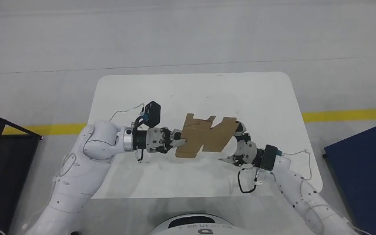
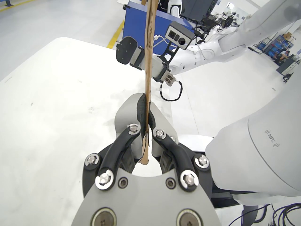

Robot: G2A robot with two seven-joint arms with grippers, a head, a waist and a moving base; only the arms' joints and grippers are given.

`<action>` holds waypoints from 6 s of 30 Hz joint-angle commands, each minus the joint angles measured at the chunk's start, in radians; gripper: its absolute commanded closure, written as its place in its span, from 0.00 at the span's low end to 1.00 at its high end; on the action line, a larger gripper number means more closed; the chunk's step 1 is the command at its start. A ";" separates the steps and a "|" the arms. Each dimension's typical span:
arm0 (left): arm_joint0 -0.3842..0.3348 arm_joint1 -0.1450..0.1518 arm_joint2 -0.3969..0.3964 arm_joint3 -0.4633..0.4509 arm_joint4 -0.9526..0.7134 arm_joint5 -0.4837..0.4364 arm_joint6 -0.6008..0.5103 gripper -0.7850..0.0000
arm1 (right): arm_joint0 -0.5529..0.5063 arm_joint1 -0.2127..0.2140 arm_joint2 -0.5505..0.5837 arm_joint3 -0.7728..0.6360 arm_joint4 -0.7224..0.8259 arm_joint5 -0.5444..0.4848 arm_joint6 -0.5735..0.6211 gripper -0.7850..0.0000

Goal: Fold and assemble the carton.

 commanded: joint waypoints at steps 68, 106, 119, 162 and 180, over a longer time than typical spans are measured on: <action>0.069 0.120 -0.192 0.118 -0.174 0.000 0.305 0.00 | -0.127 0.202 0.562 -0.829 -1.481 1.078 0.657 1.00; 0.069 0.120 -0.192 0.118 -0.174 0.000 0.305 0.00 | 0.175 0.182 0.110 -0.501 -0.119 1.041 -0.028 1.00; 0.069 0.120 -0.192 0.118 -0.174 0.000 0.305 0.00 | 0.270 0.128 -0.014 -0.396 0.073 1.013 -0.145 1.00; -0.357 -0.114 0.210 0.373 -0.685 0.000 0.000 0.39 | 0.437 -0.125 -0.399 -0.096 0.940 0.149 0.240 1.00; -0.346 -0.171 0.135 0.438 -0.608 0.000 0.000 0.79 | 0.424 -0.194 -0.347 -0.032 0.979 0.099 0.292 1.00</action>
